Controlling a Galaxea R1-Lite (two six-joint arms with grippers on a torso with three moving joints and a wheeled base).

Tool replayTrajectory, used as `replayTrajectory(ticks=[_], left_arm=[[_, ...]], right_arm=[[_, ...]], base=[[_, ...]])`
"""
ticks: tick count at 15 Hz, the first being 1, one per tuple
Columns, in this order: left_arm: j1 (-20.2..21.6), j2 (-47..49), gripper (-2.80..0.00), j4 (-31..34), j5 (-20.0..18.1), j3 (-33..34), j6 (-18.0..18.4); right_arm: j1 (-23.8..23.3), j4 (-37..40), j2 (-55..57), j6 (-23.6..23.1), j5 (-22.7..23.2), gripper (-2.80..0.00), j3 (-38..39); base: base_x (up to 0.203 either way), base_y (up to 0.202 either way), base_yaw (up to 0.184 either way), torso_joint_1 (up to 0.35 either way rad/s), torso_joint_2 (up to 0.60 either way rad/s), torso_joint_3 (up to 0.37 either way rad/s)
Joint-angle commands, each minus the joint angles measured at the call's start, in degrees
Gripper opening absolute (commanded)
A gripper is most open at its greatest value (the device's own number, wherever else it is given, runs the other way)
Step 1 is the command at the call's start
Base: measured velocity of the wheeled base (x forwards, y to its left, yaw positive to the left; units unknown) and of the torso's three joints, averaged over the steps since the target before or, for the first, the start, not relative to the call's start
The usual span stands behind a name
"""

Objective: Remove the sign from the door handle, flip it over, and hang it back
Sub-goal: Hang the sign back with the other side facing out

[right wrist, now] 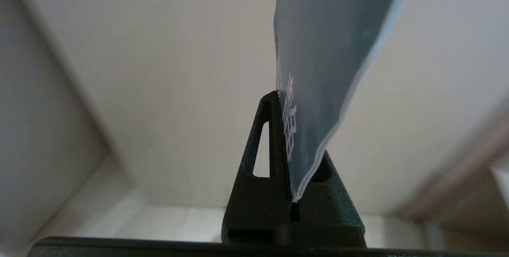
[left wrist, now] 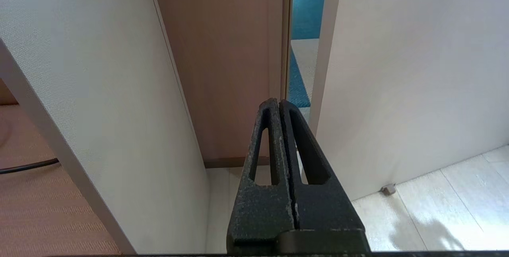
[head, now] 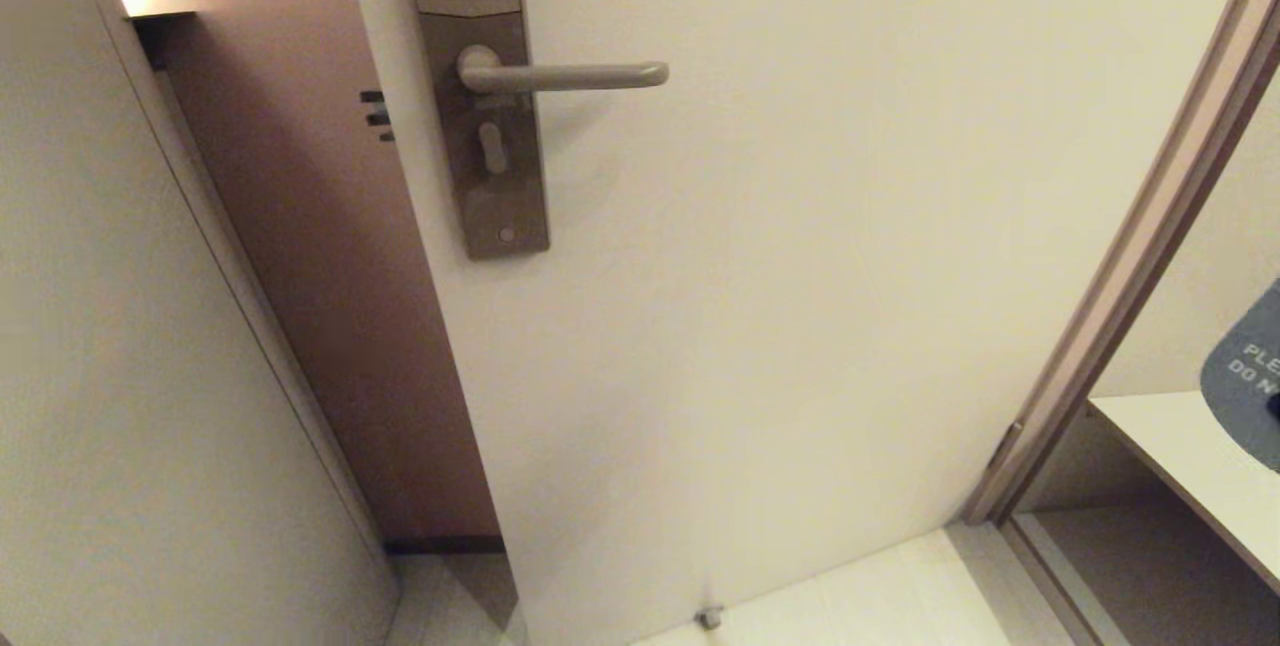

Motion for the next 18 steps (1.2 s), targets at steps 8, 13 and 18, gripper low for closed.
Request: replayTrajectory(ticks=[8,13,18], left_arm=[[0.01,0.07,-2.80,0.01,0.01,0.03,-0.02],[0.01,0.07,-2.80,0.01,0.01,-0.02,-0.02],[0.01,0.07,-2.80,0.01,0.01,0.04,-0.02]], right_arm=[[1.24,-0.27,16.04,-1.42,13.97,-2.80,-11.98],[6.38,-0.01,22.88,-3.60,18.67,-2.80,-16.56],[10.76,0.53,28.72,-4.16,16.98,-2.80,-22.74]], base=[[0.000,0.000,0.000,0.000,0.00,0.000],[0.000,0.000,0.000,0.000,0.00,0.000],[0.000,0.000,0.000,0.000,0.00,0.000]])
